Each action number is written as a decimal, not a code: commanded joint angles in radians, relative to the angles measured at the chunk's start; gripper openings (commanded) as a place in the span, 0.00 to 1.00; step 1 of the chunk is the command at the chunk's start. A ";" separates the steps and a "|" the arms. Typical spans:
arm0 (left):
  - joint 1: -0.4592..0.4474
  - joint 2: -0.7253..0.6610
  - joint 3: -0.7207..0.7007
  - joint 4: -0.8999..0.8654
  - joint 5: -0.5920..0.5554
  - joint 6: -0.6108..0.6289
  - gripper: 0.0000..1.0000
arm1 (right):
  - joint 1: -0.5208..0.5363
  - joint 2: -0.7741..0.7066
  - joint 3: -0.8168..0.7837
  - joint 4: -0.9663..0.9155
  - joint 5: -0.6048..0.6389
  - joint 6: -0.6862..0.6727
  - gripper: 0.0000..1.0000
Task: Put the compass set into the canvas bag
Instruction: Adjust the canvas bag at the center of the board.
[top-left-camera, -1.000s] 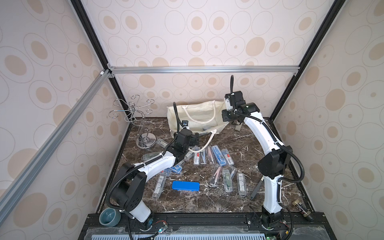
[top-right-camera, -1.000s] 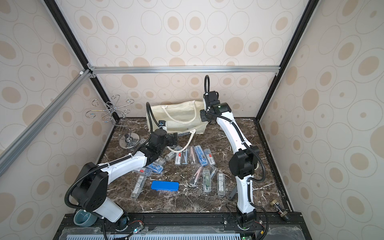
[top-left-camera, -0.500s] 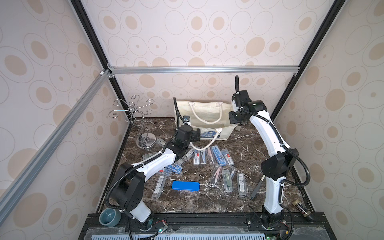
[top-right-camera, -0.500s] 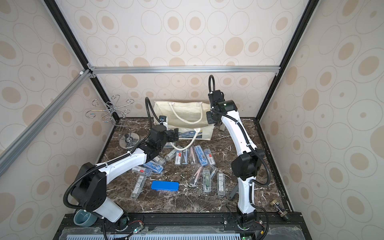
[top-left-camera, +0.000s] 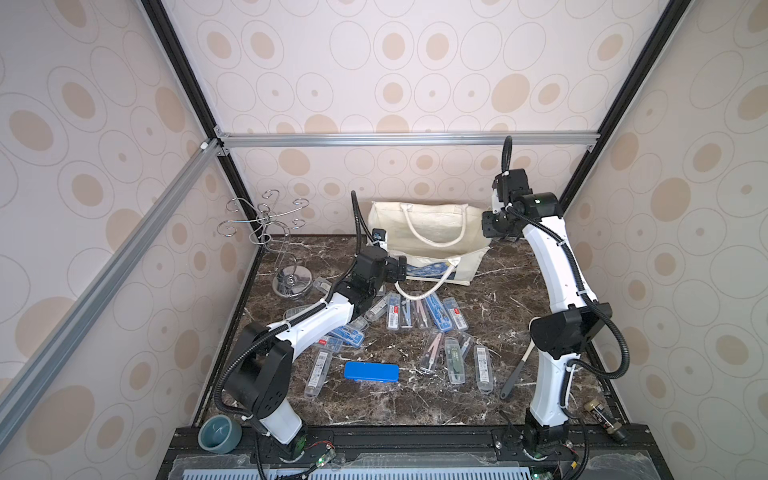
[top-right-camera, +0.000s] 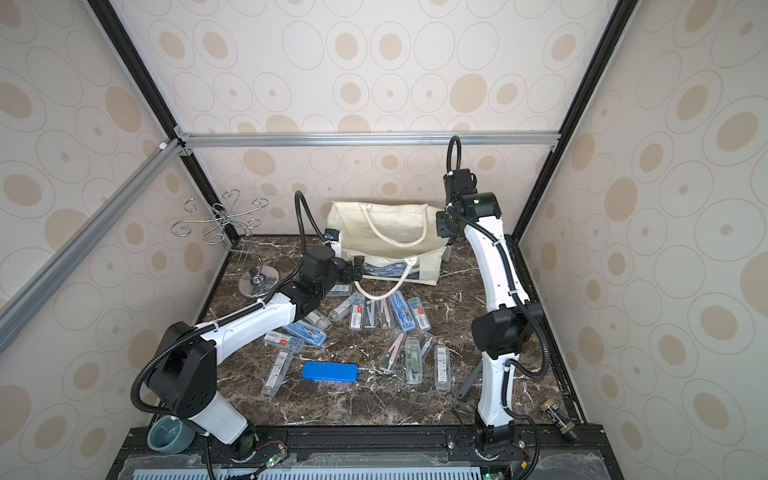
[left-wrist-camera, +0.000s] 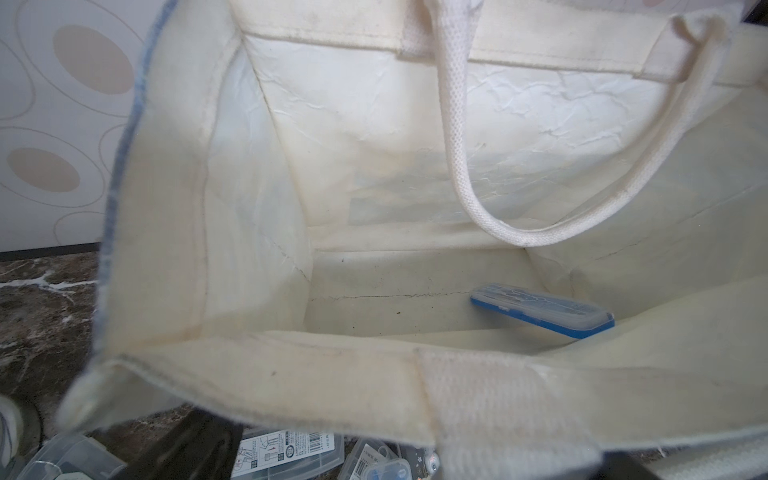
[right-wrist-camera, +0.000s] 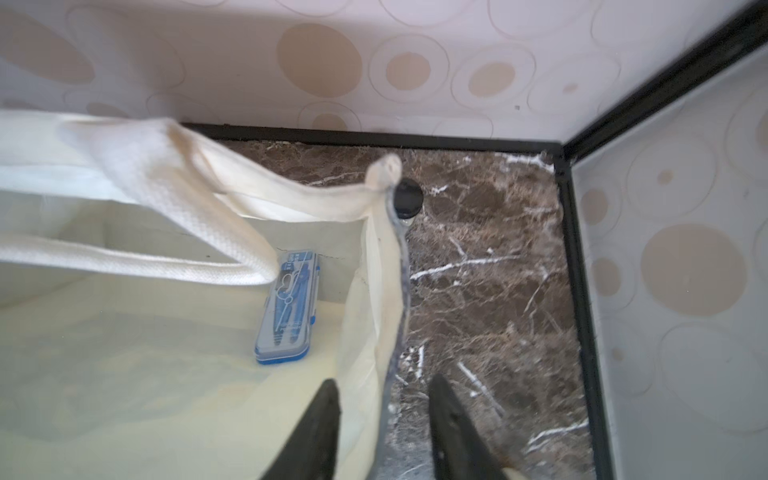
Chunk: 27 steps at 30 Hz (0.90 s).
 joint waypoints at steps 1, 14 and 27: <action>0.016 -0.023 0.051 -0.009 0.019 0.013 1.00 | 0.002 -0.015 0.016 0.024 -0.054 -0.016 0.52; 0.040 0.145 0.278 -0.106 0.052 0.012 1.00 | 0.003 -0.308 -0.380 0.309 -0.365 -0.051 0.67; 0.045 0.153 0.333 -0.122 0.100 0.026 1.00 | 0.002 -0.565 -0.820 0.573 -0.516 -0.050 0.70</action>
